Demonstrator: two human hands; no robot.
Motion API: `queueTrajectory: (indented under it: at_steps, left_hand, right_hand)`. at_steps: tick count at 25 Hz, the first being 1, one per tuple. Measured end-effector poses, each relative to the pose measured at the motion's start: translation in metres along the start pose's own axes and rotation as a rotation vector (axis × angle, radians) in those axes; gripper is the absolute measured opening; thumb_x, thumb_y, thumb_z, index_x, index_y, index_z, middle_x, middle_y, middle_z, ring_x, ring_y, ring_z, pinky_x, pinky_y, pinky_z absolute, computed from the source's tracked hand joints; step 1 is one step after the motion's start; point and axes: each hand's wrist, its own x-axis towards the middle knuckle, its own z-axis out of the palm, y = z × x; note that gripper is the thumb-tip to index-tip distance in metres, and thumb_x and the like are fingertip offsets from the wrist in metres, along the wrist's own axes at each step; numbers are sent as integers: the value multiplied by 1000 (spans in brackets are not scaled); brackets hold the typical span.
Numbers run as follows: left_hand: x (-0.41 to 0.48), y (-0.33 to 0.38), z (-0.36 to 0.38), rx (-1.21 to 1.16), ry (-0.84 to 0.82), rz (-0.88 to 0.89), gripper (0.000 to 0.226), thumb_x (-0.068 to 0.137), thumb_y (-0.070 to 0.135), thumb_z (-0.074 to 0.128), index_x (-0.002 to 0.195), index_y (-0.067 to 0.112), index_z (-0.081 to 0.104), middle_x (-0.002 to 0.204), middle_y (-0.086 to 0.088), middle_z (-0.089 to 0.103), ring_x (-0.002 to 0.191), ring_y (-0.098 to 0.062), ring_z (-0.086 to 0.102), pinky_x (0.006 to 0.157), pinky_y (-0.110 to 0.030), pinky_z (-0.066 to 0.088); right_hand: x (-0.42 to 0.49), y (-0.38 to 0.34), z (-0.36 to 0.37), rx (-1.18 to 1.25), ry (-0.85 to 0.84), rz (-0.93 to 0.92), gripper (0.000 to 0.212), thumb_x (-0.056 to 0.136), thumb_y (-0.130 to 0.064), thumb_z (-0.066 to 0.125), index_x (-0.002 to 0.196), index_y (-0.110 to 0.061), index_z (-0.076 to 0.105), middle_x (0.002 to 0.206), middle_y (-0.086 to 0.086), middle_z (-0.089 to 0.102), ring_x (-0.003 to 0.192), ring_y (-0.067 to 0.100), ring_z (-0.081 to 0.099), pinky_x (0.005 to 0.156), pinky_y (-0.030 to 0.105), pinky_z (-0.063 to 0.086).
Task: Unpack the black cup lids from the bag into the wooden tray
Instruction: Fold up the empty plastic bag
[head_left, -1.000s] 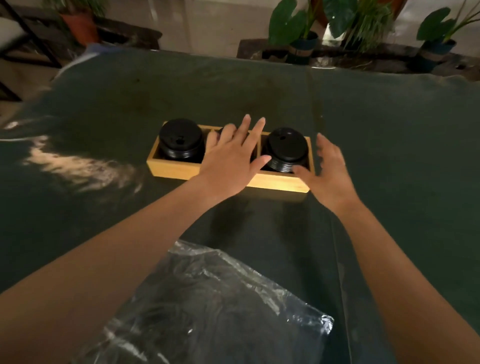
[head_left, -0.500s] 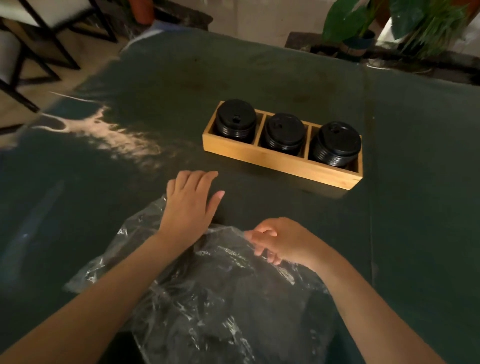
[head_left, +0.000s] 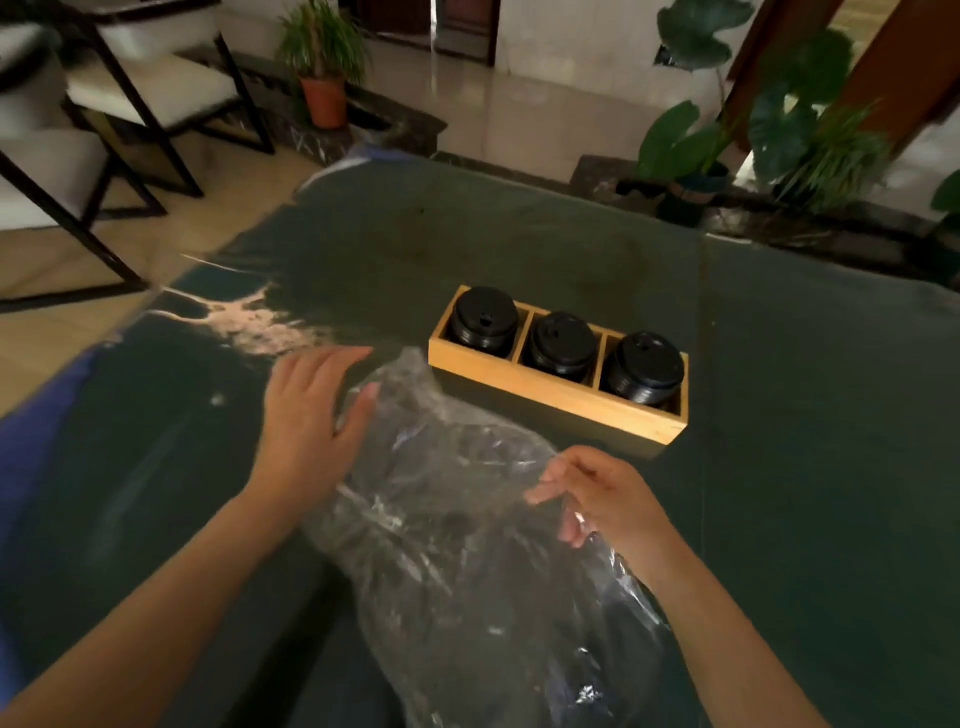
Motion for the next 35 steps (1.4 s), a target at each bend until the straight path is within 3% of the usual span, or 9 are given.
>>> queueTrajectory:
  at_steps: [3,5,7,9,13,20,25,31,35]
  left_hand:
    - [-14,0,-24,-237,106,-429,44,92,40,51,126,13,49,123,-13,57,107,-24,51,96,-38,37]
    - [-19,22,-26,-672,-130,-821,70,76,60,52,129,15,47,119,-14,61,97,-24,60,88,-41,48]
    - [-19,44,-25,-1065,-543,-961,79,66,66,53,127,17,48,110,-17,66,93,-31,67,78,-44,55]
    - [-14,64,-28,-1340,-754,-932,71,70,60,56,125,16,47,110,-20,66,96,-35,66,75,-45,55]
    - [9,86,-46,-1399,-694,-759,65,73,54,57,123,14,48,104,-17,70,88,-31,68,65,-37,57]
    - [16,92,-71,-1096,-764,-468,35,93,42,43,118,20,52,93,-13,73,74,-35,69,59,-37,58]
    - [15,75,-71,-1020,-755,-369,33,100,24,33,125,13,50,80,-16,73,56,-23,68,46,-24,51]
    - [24,52,-75,-1375,-982,-494,36,95,14,39,129,22,46,96,-27,69,67,-25,70,50,-27,56]
    - [29,56,-76,-1529,-900,-581,32,86,5,47,112,18,63,96,-21,69,71,-20,70,54,-26,57]
  right_hand:
    - [-16,-19,-24,224,178,-120,20,94,-19,50,81,-7,60,84,8,77,35,10,51,37,20,44]
    - [-28,-31,-33,291,260,-179,21,94,-24,50,85,-9,61,86,4,77,39,9,51,42,20,46]
    - [-40,-45,-34,326,306,-214,22,94,-27,50,87,-13,65,83,1,76,43,7,53,47,20,50]
    - [-55,-53,-32,304,358,-220,24,94,-28,49,86,-15,68,78,4,72,50,5,57,53,20,52]
    - [-88,-60,-46,239,355,-138,26,87,-37,56,83,-15,70,78,6,64,65,11,57,68,28,48]
    - [-123,-70,-53,159,254,-180,46,74,-46,62,95,-5,66,59,6,67,42,14,54,40,18,41]
    - [-137,-42,-45,363,313,-151,24,91,-15,53,110,-18,68,53,6,62,38,12,50,36,18,37]
    - [-142,-30,-34,530,298,-144,35,90,-4,46,109,-23,67,48,3,57,36,9,45,35,16,35]
    - [-142,-36,-40,638,307,-194,32,90,5,42,99,-9,69,52,5,60,40,9,51,39,16,42]
